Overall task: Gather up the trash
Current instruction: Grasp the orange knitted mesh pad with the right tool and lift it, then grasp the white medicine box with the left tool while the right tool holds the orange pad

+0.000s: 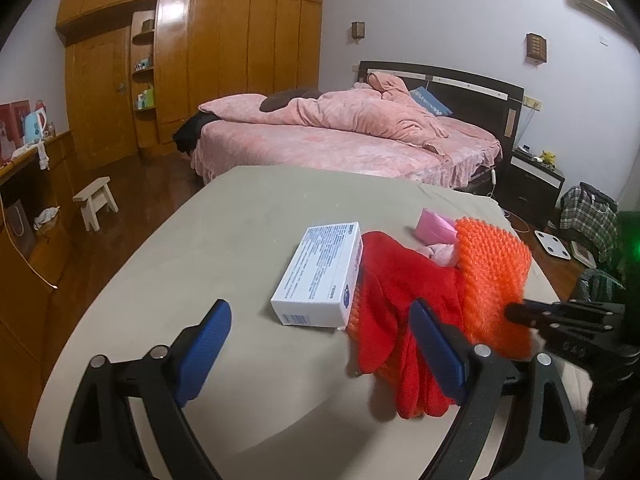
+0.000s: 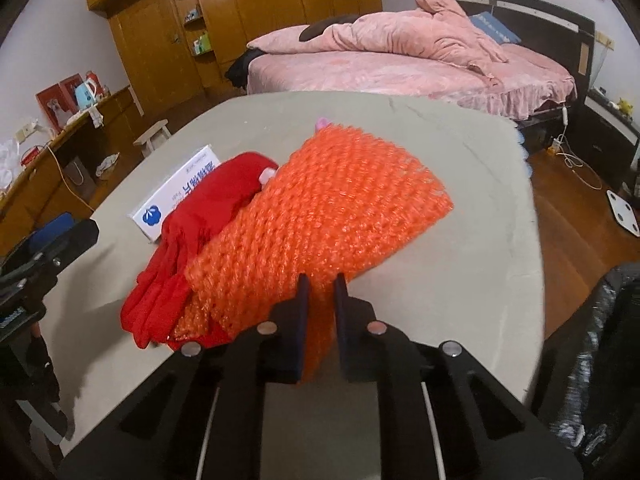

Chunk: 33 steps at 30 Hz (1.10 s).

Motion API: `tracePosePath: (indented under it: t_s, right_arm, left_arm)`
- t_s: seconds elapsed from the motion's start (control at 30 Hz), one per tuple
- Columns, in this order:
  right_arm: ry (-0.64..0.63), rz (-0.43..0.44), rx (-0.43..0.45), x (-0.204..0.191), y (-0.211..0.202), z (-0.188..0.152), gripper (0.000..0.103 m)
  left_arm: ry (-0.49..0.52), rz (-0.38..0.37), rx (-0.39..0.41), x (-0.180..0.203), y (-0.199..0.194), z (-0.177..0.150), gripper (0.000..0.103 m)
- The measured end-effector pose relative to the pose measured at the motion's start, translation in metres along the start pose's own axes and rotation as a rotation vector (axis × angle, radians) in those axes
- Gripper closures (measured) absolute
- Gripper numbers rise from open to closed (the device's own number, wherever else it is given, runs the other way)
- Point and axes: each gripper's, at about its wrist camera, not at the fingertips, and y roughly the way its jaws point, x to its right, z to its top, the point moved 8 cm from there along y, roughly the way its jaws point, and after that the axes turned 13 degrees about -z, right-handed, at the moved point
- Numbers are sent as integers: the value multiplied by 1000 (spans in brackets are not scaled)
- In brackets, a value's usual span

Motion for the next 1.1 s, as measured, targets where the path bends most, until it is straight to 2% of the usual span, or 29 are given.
tracePosePath:
  t_s: [0.17, 0.33, 0.53, 0.7, 0.8, 0.83, 0.87, 0.97, 1.1]
  right_arm:
    - [-3, -41, 5, 18, -13, 4, 92]
    - [21, -81, -11, 40, -9, 6, 92]
    - [17, -81, -23, 41, 0, 6, 92]
    - [6, -74, -18, 39, 2, 9, 92]
    - [15, -67, -22, 39, 4, 9, 92]
    - [19, -64, -23, 39, 4, 9, 92]
    - [23, -60, -23, 39, 4, 9, 92]
    - [26, -55, -16, 39, 1, 10, 92]
    - [28, -47, 3, 39, -5, 15, 92]
  left_arm:
    - [2, 12, -4, -2, 4, 2, 14]
    - [5, 37, -21, -12, 17, 3, 14]
    - [2, 64, -56, -29, 42, 6, 14]
    - [-25, 30, -118, -36, 67, 5, 22]
    - [-39, -14, -176, -34, 82, 0, 31]
    - [-46, -33, -195, -32, 86, -2, 38]
    - [-51, -50, -209, -31, 88, -4, 42]
    - [-62, -74, -197, -28, 87, -4, 43]
    - [-62, -59, -120, -25, 69, 5, 44]
